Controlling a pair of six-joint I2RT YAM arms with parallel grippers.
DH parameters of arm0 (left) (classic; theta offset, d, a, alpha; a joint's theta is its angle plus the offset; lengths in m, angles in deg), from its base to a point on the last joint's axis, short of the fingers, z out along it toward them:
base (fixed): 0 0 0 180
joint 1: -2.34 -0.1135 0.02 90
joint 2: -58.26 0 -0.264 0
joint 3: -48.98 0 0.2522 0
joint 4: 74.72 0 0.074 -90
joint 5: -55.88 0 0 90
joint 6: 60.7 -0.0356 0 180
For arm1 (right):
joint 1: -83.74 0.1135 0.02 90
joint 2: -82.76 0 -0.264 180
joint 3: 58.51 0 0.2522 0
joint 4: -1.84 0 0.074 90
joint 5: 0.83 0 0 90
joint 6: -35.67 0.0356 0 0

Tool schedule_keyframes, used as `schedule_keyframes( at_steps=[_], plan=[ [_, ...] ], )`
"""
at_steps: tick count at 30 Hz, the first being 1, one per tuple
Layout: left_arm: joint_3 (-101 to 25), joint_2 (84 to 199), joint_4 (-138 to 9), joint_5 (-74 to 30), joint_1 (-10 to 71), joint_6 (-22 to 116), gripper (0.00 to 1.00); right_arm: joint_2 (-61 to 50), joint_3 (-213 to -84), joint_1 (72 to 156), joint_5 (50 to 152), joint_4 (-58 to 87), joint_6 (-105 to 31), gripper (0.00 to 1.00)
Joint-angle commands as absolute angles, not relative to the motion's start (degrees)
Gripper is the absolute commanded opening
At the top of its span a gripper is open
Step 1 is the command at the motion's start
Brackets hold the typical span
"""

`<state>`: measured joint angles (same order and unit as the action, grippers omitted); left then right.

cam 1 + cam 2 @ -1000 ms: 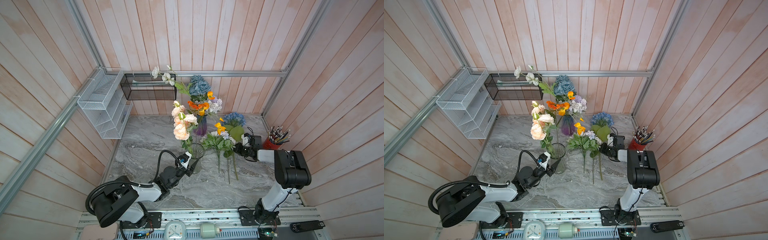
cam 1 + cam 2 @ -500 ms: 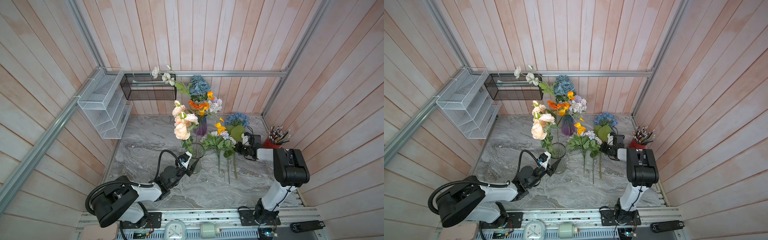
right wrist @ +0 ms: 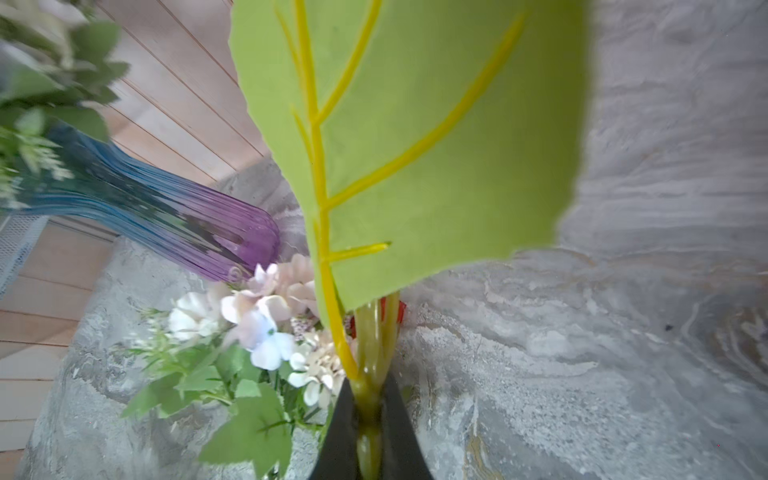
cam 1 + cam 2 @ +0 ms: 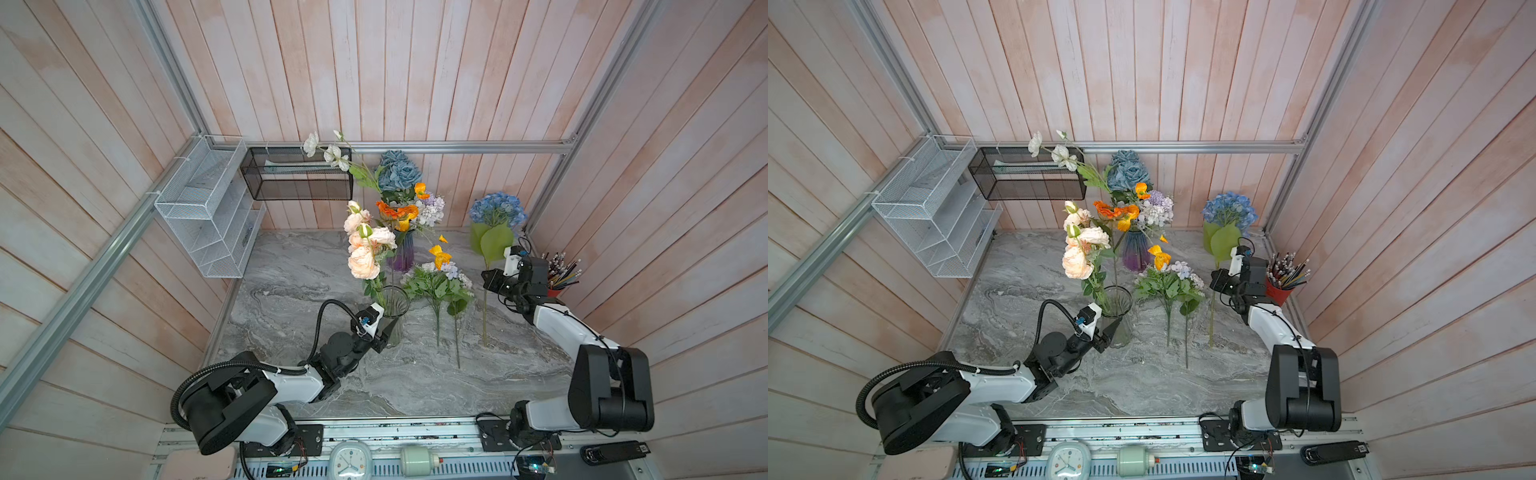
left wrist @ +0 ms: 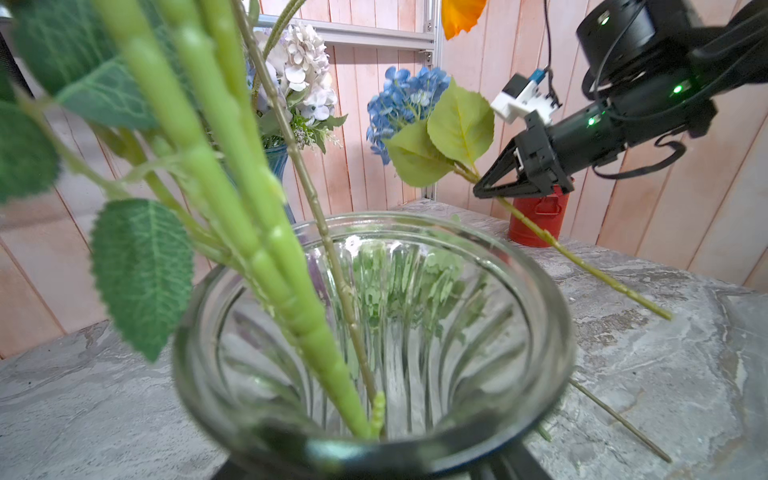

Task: Arrange flowers in a vase
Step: Pick up the flower from the top-right of the table, then place the flower in the vase.

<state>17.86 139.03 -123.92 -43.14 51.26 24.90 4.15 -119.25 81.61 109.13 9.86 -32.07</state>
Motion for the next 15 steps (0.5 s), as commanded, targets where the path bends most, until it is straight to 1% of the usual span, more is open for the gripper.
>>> schedule_keyframes(
  at_steps=[1, 7, 12, 15],
  plan=[
    [18.4, 139.7, -118.8, -44.4, 51.4, 22.4, 0.58, 9.9, -122.2, 81.4, 107.8, 11.7, -32.3, 0.00],
    [18.5, 139.7, -118.7, -45.2, 51.5, 21.8, 0.58, 19.8, -125.0, 82.9, 112.5, 8.4, -30.4, 0.00],
    [18.8, 139.4, -118.6, -45.5, 51.5, 22.1, 0.58, 26.3, -126.3, 88.7, 113.2, 2.6, -32.3, 0.00],
    [19.0, 139.2, -118.4, -45.9, 51.5, 22.5, 0.58, 28.0, -126.1, 92.9, 116.1, -3.6, -31.9, 0.00]
  ],
)
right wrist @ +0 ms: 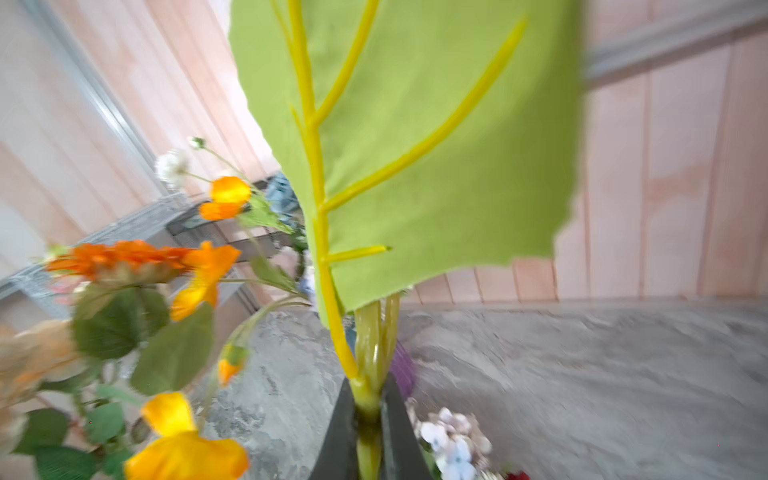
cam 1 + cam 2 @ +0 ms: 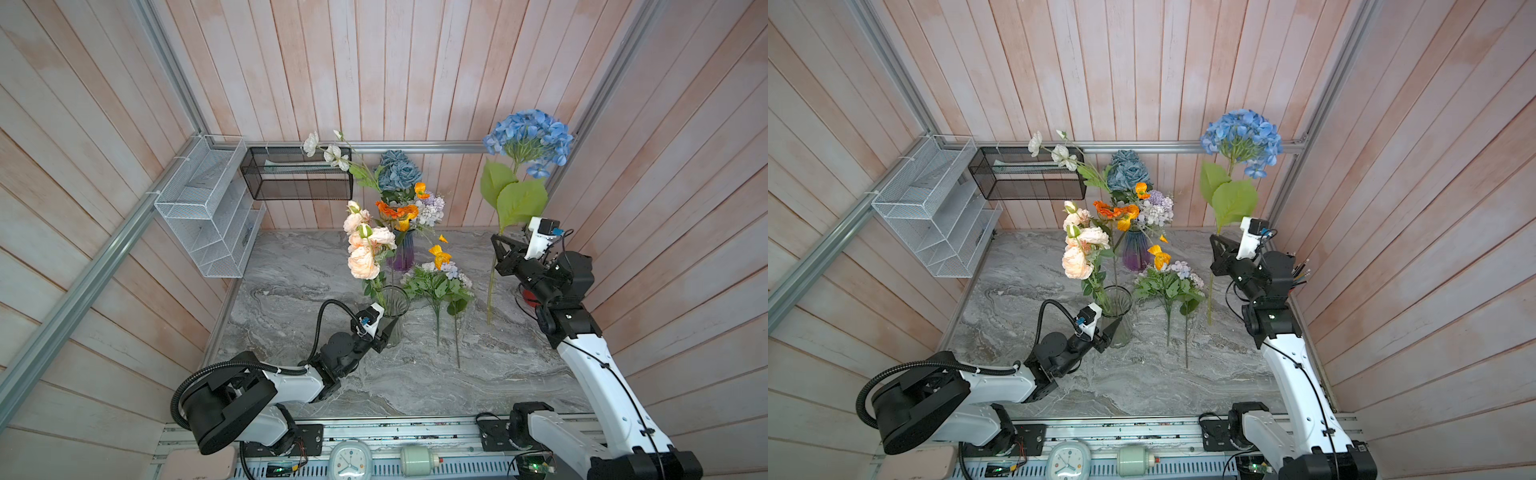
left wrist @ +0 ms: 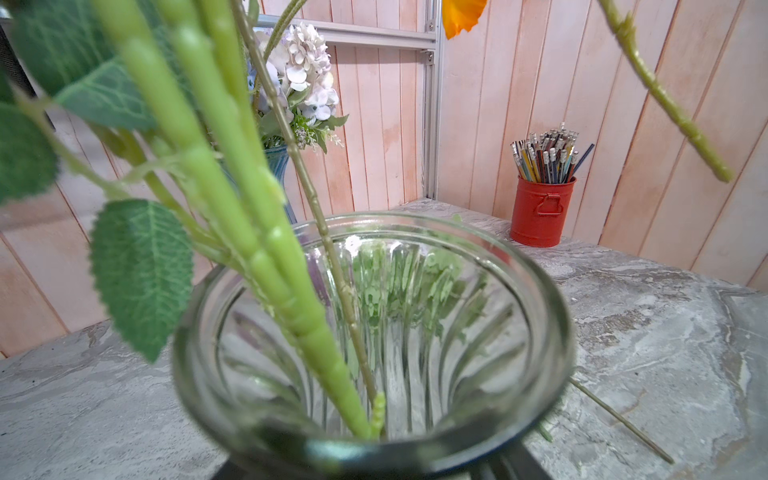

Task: Arrange flowers in a vase
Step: Place the flower in the vase.

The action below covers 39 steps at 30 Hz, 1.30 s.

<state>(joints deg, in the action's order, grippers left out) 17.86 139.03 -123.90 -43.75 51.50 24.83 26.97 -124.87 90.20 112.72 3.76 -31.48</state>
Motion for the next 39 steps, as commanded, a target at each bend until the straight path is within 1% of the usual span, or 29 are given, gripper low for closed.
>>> schedule_keyframes(
  at_steps=[1, 4, 9, 14, 24, 27, 36, 39],
  plan=[
    [19.0, 139.1, -118.4, -45.9, 51.5, 22.6, 0.58, 28.2, -125.9, 94.3, 117.1, -5.9, -31.6, 0.00],
    [19.1, 139.3, -118.4, -45.9, 51.5, 23.0, 0.58, 27.7, -126.1, 100.2, 118.8, -12.3, -32.0, 0.00],
    [19.1, 140.1, -118.5, -46.0, 51.5, 22.7, 0.58, 23.0, -128.0, 111.7, 117.7, -18.7, -36.1, 0.00],
    [19.2, 140.7, -118.8, -46.2, 51.5, 22.9, 0.58, 18.0, -129.8, 119.5, 116.1, -25.3, -38.1, 0.00],
    [19.1, 141.0, -118.5, -46.2, 51.6, 23.3, 0.58, 9.9, -128.9, 124.8, 114.6, -43.4, -35.5, 0.00],
    [19.2, 141.0, -118.7, -46.3, 51.6, 23.3, 0.58, 7.5, -127.1, 125.7, 114.3, -50.6, -34.2, 0.00],
    [19.2, 141.6, -118.8, -46.1, 51.9, 23.4, 0.58, 1.5, -119.8, 126.5, 111.1, -65.0, -30.7, 0.00],
    [19.5, 141.6, -118.7, -46.1, 51.9, 23.3, 0.58, 0.0, -117.6, 127.7, 110.0, -66.3, -32.3, 0.00]
  ],
)
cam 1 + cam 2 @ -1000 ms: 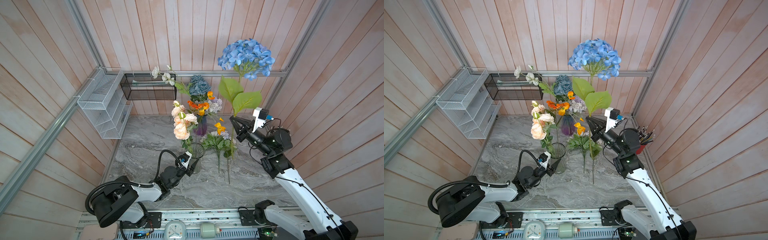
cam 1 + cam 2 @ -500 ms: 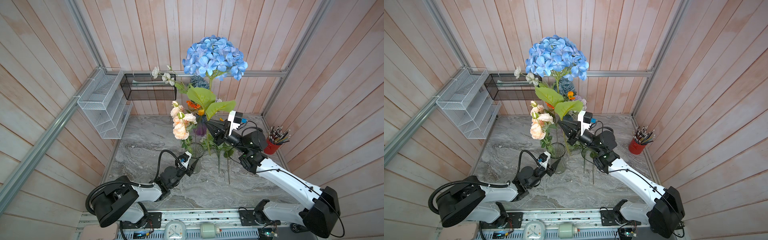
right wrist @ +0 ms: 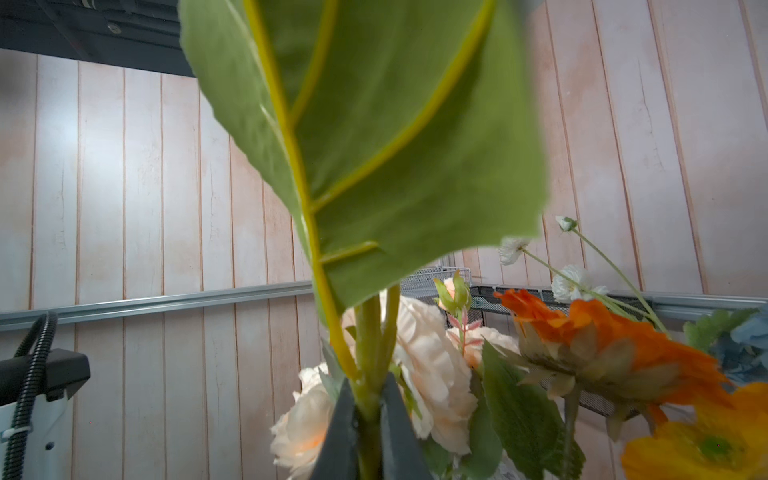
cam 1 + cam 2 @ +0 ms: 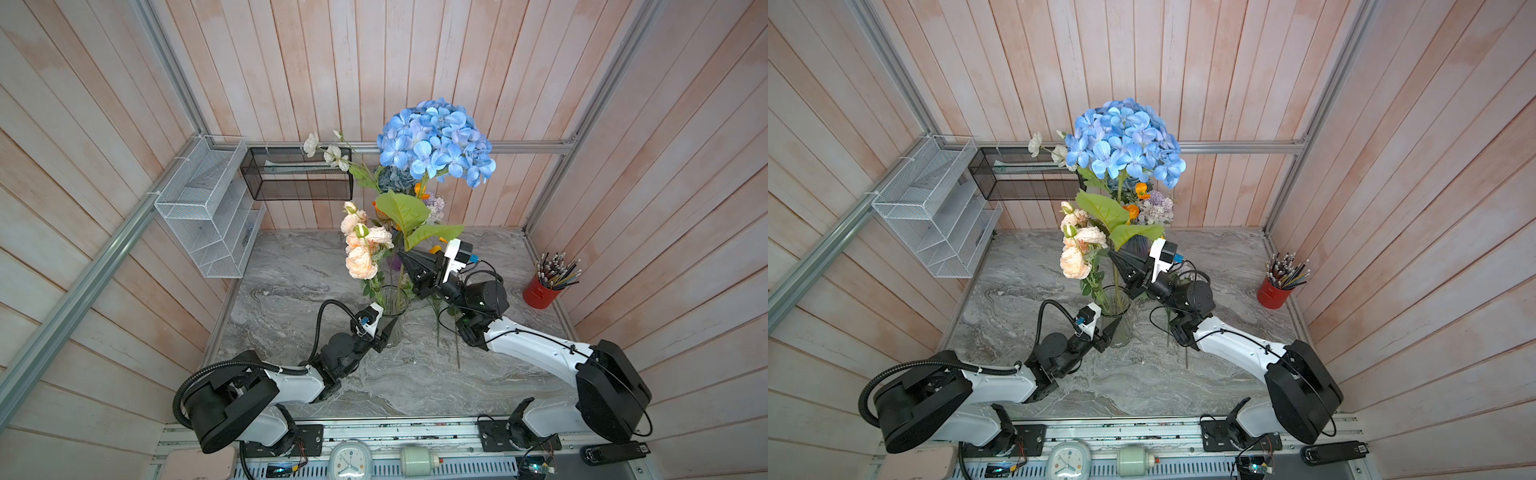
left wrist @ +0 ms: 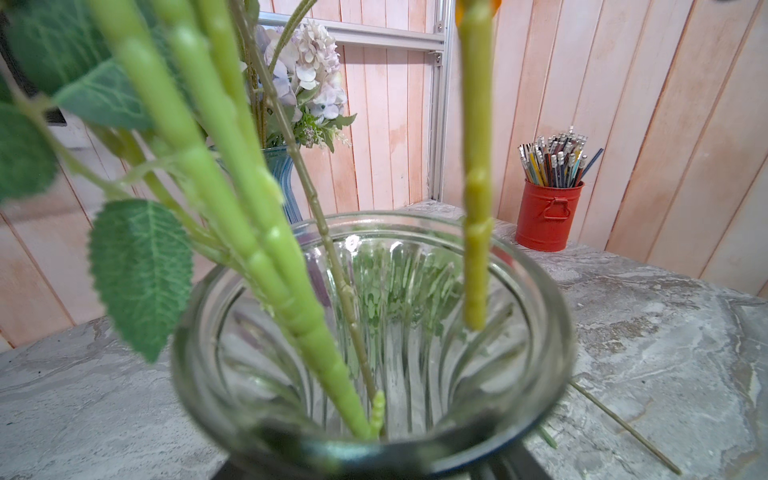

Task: Arrange flowers in a vase
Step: Place the flower in the vase.

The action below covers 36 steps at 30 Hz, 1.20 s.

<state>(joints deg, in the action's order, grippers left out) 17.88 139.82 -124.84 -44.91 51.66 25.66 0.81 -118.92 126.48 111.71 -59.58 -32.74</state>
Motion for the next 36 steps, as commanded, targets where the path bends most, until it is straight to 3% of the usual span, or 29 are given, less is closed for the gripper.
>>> schedule_keyframes(
  at_steps=[1, 13, 27, 36],
  plan=[
    [19.5, 141.5, -118.7, -46.0, 51.9, 23.3, 0.58, -0.3, -117.1, 128.2, 109.5, -65.3, -33.5, 0.00],
    [19.8, 141.1, -118.8, -46.0, 52.0, 23.5, 0.58, 0.8, -105.3, 130.6, 101.5, -54.0, -39.9, 0.00],
    [19.5, 141.4, -118.7, -45.6, 52.0, 23.5, 0.58, 3.4, -100.4, 131.1, 96.3, -40.4, -43.0, 0.00],
    [19.0, 141.6, -117.9, -45.9, 52.0, 23.5, 0.58, 5.9, -101.7, 131.1, 95.9, -34.2, -44.0, 0.26]
  ],
)
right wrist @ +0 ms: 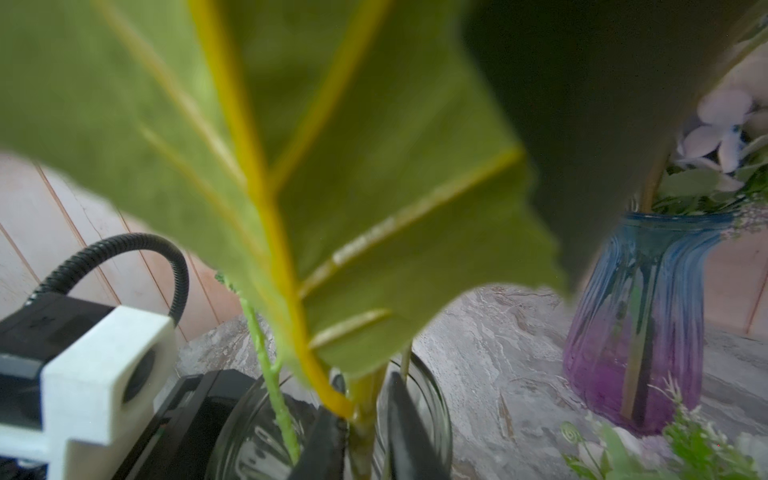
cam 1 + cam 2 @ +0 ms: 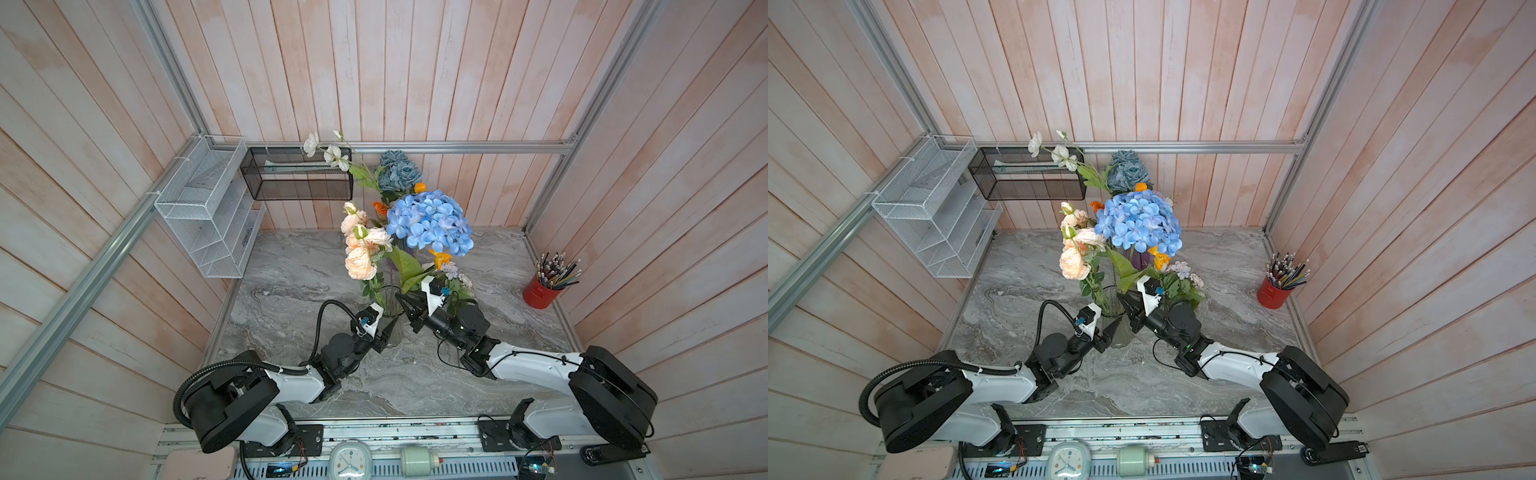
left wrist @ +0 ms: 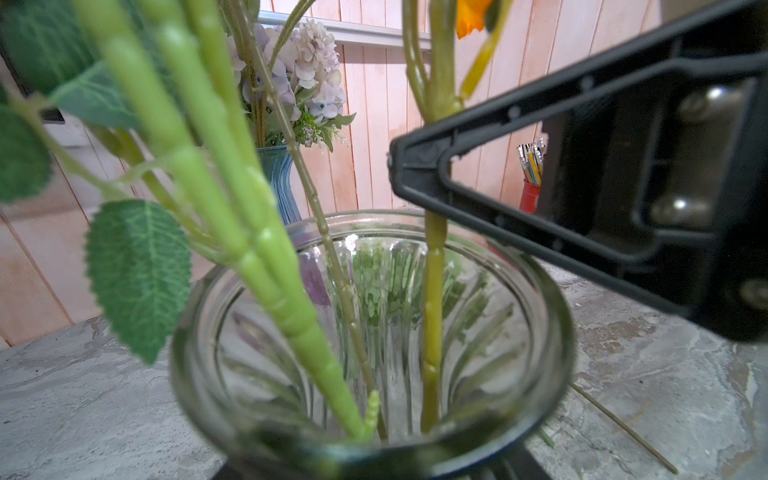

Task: Arrange flowers in a vase
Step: Place the flower in the vase.

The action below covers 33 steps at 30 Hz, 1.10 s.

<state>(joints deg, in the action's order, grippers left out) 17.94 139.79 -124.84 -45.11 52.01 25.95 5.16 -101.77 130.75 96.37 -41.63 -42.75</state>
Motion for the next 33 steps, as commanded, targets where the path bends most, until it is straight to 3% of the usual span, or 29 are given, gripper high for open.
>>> schedule_keyframes(
  at_steps=[1, 24, 33],
  plan=[
    [18.9, 141.6, -117.8, -45.9, 52.0, 23.5, 0.58, 6.5, -101.9, 131.1, 95.7, -33.2, -44.2, 0.28],
    [18.4, 142.1, -117.7, -47.3, 52.1, 23.9, 0.58, 21.3, -104.7, 131.1, 96.9, 1.0, -40.0, 0.46],
    [18.1, 142.2, -117.2, -47.3, 52.1, 24.2, 0.58, 29.3, -101.6, 127.2, 88.0, 14.0, -33.4, 0.47]
  ],
)
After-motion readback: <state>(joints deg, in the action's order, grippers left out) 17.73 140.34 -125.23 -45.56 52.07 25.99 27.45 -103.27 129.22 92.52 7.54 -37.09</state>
